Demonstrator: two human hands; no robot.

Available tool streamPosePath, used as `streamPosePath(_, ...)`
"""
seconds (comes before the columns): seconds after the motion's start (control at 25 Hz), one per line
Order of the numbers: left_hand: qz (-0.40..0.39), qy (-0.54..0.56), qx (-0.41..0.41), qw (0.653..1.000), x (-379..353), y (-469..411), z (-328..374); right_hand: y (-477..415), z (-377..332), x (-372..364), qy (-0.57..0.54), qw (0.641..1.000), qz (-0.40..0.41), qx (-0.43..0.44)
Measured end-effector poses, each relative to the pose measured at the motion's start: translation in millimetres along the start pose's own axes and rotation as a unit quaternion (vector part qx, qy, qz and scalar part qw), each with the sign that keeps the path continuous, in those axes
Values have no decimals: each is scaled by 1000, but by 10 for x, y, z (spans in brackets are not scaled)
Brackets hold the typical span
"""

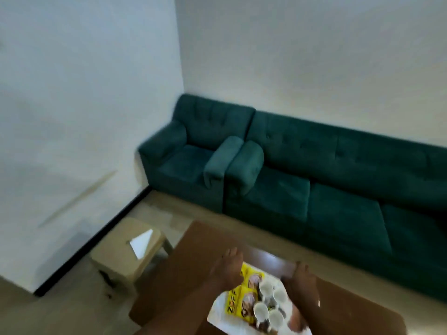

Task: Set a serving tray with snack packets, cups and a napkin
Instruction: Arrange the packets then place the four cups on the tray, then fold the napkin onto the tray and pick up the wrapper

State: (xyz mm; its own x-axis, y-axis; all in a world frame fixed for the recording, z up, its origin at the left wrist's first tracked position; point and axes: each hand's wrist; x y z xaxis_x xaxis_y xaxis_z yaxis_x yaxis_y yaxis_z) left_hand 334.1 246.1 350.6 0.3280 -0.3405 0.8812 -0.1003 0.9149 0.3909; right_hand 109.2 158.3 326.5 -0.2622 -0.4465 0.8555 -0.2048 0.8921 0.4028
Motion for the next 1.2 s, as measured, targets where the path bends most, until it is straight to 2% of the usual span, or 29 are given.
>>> streamPosePath(0.12,93,-6,52,994,1208,148,-356,-177,-709,858,-41,995,76,59)
streamPosePath(0.24,194,5,94,977,2170,531,-771,-175,-1427,1490,-21,983,144,108)
streamPosePath(0.48,300,12,150,942,3408,1465,-1855,91,-3071,2146,36,948,212,233)
streamPosePath(0.6,326,3,170,930,3675,1852,-2418,268,-3920,2155,28,934,229,272)
streamPosePath(0.84,320,2,189,928,3818,2342,-3758,707,-5360,1669,29,922,223,316)
streamPosePath(1.04,323,22,192,926,3880,2378,-4534,806,-6127,1466,52,917,207,337)
streamPosePath(1.2,318,53,199,925,3796,2161,-4887,517,-6612,1255,87,910,200,354)
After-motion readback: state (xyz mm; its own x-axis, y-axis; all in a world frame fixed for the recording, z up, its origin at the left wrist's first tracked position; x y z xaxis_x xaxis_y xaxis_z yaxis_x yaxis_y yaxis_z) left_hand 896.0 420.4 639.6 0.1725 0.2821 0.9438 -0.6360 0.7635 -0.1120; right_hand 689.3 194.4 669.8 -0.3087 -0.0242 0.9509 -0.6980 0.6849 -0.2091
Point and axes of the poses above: each hand's wrist, its own y-axis away from the middle knuckle, its own x-axis out of the back of the hand, z = x × y, and after that the axes turned 7 degrees about -z, right-handed
